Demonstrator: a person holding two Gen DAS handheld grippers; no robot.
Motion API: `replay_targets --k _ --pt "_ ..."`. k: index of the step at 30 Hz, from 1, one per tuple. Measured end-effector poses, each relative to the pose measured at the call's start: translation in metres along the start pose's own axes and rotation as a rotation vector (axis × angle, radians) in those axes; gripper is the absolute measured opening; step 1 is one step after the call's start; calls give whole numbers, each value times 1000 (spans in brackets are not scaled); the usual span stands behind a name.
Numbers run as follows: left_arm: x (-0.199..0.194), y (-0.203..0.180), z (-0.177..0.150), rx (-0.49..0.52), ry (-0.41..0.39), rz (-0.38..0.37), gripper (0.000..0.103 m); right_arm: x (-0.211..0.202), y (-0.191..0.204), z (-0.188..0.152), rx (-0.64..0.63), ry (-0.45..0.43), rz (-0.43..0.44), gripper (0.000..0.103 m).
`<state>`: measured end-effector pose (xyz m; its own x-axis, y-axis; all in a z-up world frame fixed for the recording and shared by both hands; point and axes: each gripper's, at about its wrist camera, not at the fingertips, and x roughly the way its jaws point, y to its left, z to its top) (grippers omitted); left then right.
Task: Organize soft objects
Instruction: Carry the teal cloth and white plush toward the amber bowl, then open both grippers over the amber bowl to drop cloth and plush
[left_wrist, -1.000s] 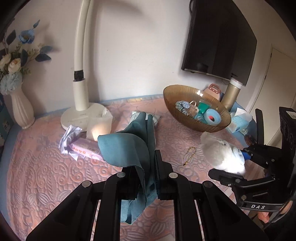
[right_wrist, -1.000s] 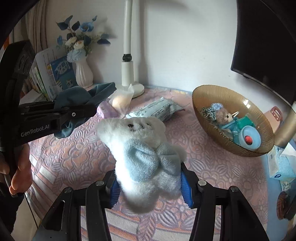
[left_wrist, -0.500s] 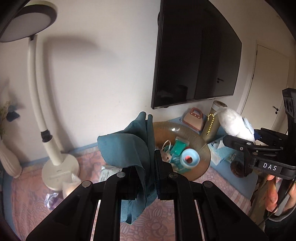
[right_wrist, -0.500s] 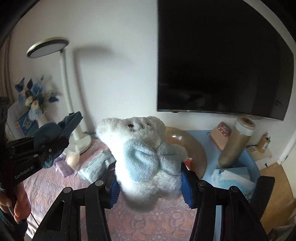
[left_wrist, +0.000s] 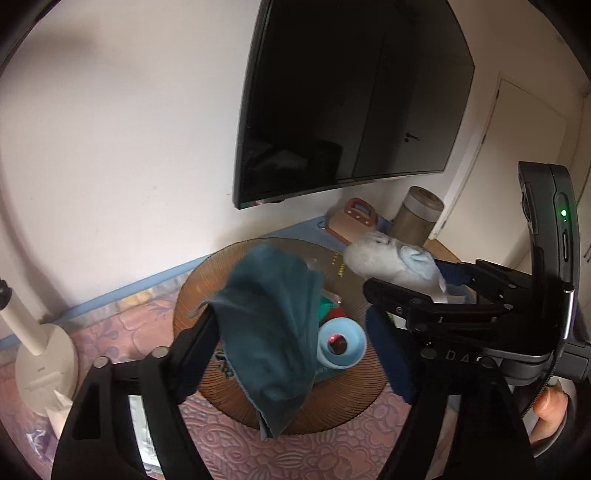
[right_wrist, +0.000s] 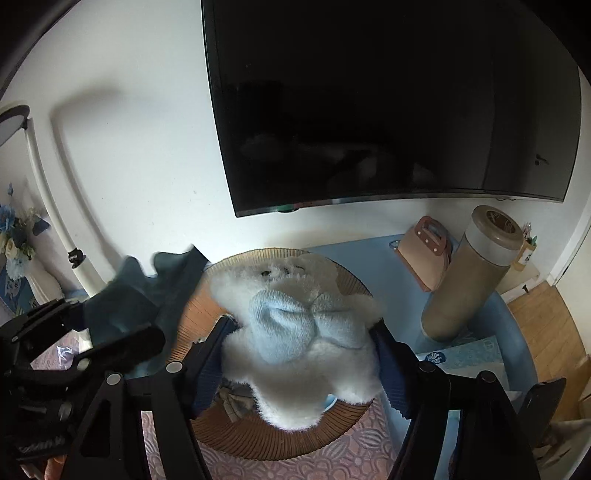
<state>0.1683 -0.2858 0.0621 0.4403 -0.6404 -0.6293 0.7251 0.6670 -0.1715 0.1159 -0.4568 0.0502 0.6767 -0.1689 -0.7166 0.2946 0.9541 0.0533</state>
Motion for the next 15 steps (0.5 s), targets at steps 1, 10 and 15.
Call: replay_targets --k 1,10,15 --pt "-2 1 -3 8 -5 5 84 3 -1 -2 0 8 -4 71" --pt "-63 33 -15 -76 -45 11 84 -19 3 -14 -20 9 23 71" --pt "-112 53 -30 -133 -89 28 84 12 28 -20 -183 116 -81 99"
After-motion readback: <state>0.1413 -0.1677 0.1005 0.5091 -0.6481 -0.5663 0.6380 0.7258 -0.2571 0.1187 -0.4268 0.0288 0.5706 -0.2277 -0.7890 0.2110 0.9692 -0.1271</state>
